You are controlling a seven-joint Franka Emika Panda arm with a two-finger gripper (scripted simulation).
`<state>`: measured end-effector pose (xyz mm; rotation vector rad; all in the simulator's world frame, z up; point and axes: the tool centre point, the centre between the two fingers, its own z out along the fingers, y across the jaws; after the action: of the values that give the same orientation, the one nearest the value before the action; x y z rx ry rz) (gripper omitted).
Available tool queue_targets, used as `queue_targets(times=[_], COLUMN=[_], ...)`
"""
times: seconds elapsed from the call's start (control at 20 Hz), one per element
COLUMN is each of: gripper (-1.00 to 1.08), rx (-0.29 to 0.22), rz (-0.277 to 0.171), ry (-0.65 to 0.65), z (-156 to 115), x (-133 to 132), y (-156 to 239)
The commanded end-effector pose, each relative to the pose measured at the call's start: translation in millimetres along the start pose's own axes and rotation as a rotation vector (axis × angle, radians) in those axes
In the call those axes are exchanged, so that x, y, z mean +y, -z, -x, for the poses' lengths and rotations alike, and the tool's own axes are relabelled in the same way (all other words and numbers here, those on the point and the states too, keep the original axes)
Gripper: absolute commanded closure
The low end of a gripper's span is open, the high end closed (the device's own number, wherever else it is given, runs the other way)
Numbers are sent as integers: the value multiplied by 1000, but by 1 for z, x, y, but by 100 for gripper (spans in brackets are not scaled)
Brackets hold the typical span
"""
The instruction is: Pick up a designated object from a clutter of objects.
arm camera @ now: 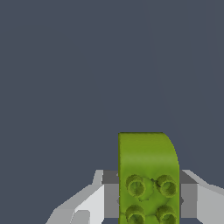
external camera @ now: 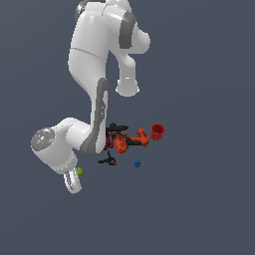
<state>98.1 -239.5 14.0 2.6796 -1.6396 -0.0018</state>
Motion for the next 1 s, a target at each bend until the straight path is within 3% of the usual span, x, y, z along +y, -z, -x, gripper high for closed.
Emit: queue_targets(times=[0.0,0.45,0.95], gripper=[108,108,108], rx=[1,0,-2], rz=[-1,-1,-2], ry=[0,0,0], z=[2,26,79], x=[0,5,15], y=[4,33,97])
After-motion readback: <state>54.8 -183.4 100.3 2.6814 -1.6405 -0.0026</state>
